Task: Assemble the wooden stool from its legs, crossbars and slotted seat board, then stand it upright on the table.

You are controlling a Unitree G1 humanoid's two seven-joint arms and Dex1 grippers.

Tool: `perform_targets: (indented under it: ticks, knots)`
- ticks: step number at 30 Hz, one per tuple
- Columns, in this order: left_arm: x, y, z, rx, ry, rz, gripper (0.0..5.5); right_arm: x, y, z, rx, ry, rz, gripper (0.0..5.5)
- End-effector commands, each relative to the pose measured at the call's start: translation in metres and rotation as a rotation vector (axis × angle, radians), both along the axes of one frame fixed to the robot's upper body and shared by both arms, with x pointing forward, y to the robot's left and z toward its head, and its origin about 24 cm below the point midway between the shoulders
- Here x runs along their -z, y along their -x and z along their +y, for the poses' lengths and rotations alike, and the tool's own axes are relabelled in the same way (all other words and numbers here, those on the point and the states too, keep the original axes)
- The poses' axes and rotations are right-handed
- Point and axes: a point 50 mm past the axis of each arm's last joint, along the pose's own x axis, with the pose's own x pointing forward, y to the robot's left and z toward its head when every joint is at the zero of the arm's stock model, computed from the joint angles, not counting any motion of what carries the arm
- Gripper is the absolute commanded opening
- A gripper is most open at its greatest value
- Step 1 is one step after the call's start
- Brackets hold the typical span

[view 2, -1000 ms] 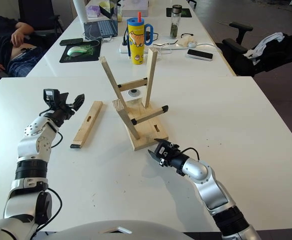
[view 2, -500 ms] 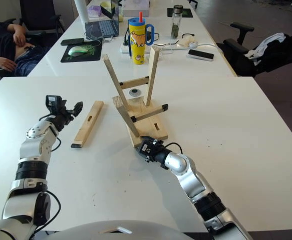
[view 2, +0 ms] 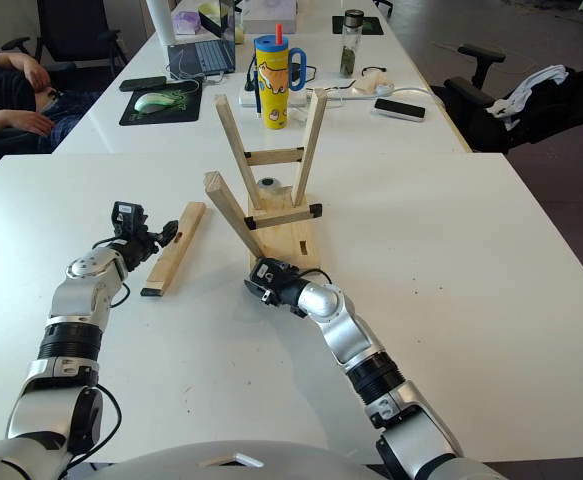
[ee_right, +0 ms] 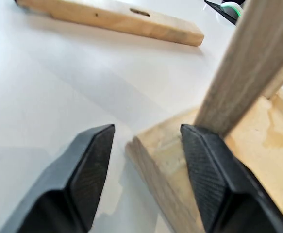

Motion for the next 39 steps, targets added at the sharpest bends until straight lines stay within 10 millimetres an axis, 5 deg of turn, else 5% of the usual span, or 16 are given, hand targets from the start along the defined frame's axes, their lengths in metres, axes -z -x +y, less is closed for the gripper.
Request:
perform_targets:
  ticks: [1,12,21,29,33,39]
  knots:
    - [0.004,0.005,-0.003,0.017,-0.009,0.072,3.69,-0.032,-0.004,-0.001,0.056,-0.172,-0.019,2.53]
    - [0.004,0.019,-0.010,0.082,0.002,0.260,5.30,-0.029,0.038,-0.062,0.262,-0.193,0.079,2.53]
    - [0.028,0.062,-0.003,0.033,0.040,0.415,5.37,-0.026,0.078,-0.095,0.274,-0.175,0.150,2.53]
    - [0.047,0.070,0.006,-0.003,0.065,0.470,5.37,-0.026,0.027,-0.163,0.589,-0.134,0.059,2.53]
    - [0.050,0.067,0.006,0.013,0.050,0.467,5.37,-0.019,0.003,-0.165,0.647,-0.250,0.130,2.53]
    - [0.052,0.063,0.004,0.038,0.051,0.453,4.56,-0.010,-0.025,-0.156,0.667,-0.332,0.217,2.53]
